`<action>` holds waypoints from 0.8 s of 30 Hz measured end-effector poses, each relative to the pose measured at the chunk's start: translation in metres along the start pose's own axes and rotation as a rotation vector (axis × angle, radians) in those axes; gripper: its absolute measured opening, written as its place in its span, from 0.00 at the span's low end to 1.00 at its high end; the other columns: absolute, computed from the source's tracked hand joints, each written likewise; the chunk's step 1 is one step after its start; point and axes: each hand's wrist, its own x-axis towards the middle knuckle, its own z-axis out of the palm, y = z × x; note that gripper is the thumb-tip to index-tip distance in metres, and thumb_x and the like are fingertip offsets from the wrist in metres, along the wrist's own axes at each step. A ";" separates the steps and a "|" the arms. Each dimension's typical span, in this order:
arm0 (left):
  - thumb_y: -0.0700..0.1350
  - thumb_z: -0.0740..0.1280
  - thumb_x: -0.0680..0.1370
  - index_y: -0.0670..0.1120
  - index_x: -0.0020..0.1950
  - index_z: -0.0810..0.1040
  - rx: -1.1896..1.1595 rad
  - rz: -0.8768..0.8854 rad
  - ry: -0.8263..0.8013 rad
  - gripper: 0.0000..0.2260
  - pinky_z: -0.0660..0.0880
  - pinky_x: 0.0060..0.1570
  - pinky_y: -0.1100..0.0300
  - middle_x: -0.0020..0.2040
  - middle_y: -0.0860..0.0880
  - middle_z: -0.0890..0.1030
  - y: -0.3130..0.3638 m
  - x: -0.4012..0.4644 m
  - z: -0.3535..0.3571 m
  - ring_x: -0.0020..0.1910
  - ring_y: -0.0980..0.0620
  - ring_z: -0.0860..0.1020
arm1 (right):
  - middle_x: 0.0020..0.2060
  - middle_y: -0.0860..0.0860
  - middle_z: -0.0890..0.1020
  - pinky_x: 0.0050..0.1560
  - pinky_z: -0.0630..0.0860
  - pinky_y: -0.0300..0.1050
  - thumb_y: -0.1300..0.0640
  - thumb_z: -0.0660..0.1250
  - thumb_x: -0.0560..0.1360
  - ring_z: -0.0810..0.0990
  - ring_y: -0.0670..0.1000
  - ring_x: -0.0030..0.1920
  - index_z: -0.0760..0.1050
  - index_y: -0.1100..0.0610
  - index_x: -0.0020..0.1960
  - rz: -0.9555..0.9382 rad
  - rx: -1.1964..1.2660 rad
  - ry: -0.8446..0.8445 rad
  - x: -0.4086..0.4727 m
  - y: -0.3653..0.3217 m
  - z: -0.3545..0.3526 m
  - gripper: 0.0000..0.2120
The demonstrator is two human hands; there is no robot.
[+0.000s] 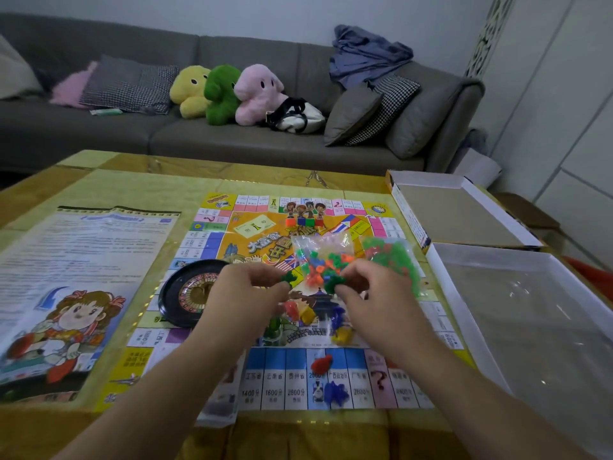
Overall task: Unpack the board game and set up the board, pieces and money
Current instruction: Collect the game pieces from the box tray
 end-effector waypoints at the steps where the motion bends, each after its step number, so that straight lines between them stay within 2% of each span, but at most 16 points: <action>1: 0.42 0.74 0.79 0.50 0.52 0.86 0.090 0.056 0.024 0.04 0.83 0.44 0.55 0.41 0.52 0.87 0.004 0.006 -0.002 0.40 0.53 0.86 | 0.45 0.41 0.82 0.42 0.74 0.32 0.55 0.71 0.81 0.80 0.38 0.45 0.80 0.47 0.50 0.004 0.013 0.004 0.006 -0.003 -0.004 0.03; 4: 0.47 0.74 0.78 0.53 0.51 0.86 0.225 0.167 0.078 0.03 0.76 0.39 0.63 0.43 0.57 0.85 0.018 0.032 -0.005 0.42 0.58 0.83 | 0.45 0.42 0.83 0.40 0.76 0.34 0.55 0.70 0.82 0.81 0.39 0.43 0.79 0.47 0.50 -0.007 0.025 0.014 0.034 -0.015 -0.010 0.04; 7: 0.45 0.74 0.78 0.49 0.52 0.87 0.388 0.270 0.130 0.04 0.71 0.35 0.67 0.44 0.54 0.85 0.035 0.076 -0.005 0.41 0.60 0.80 | 0.44 0.44 0.84 0.39 0.75 0.36 0.57 0.70 0.82 0.82 0.42 0.43 0.80 0.50 0.51 -0.034 0.039 0.031 0.080 -0.029 -0.006 0.03; 10: 0.43 0.74 0.78 0.48 0.53 0.87 0.497 0.292 0.171 0.05 0.76 0.35 0.62 0.45 0.50 0.86 0.045 0.126 -0.003 0.39 0.56 0.81 | 0.44 0.47 0.84 0.37 0.72 0.38 0.59 0.72 0.80 0.80 0.44 0.42 0.82 0.53 0.52 -0.068 -0.053 0.035 0.133 -0.040 0.008 0.02; 14: 0.42 0.76 0.77 0.50 0.52 0.89 0.593 0.236 0.122 0.05 0.76 0.31 0.63 0.45 0.49 0.86 0.033 0.177 0.003 0.39 0.53 0.82 | 0.43 0.51 0.86 0.43 0.81 0.47 0.60 0.76 0.76 0.83 0.53 0.43 0.87 0.52 0.50 -0.071 -0.252 0.018 0.188 -0.034 0.039 0.05; 16: 0.42 0.77 0.76 0.50 0.51 0.89 0.611 0.199 0.102 0.05 0.77 0.32 0.62 0.45 0.49 0.86 0.024 0.190 0.005 0.39 0.53 0.82 | 0.42 0.53 0.86 0.43 0.83 0.48 0.61 0.76 0.74 0.84 0.55 0.43 0.88 0.52 0.49 -0.042 -0.333 0.008 0.201 -0.026 0.052 0.06; 18: 0.42 0.77 0.76 0.49 0.51 0.89 0.621 0.178 0.069 0.05 0.78 0.33 0.62 0.46 0.49 0.86 0.016 0.199 0.007 0.39 0.53 0.81 | 0.42 0.53 0.85 0.44 0.85 0.51 0.61 0.77 0.73 0.84 0.56 0.42 0.87 0.54 0.48 -0.011 -0.371 -0.012 0.210 -0.017 0.064 0.05; 22: 0.43 0.76 0.77 0.51 0.53 0.88 0.671 0.206 0.038 0.06 0.74 0.31 0.65 0.49 0.49 0.86 0.012 0.209 0.012 0.39 0.56 0.79 | 0.41 0.54 0.84 0.43 0.86 0.55 0.60 0.79 0.70 0.84 0.56 0.42 0.86 0.56 0.47 -0.007 -0.372 -0.019 0.218 -0.011 0.077 0.06; 24: 0.42 0.75 0.77 0.51 0.54 0.88 0.686 0.221 0.041 0.07 0.79 0.36 0.62 0.50 0.49 0.86 0.012 0.212 0.015 0.41 0.54 0.81 | 0.40 0.54 0.84 0.42 0.86 0.54 0.61 0.79 0.71 0.84 0.55 0.41 0.86 0.56 0.47 -0.018 -0.362 -0.024 0.219 -0.011 0.080 0.06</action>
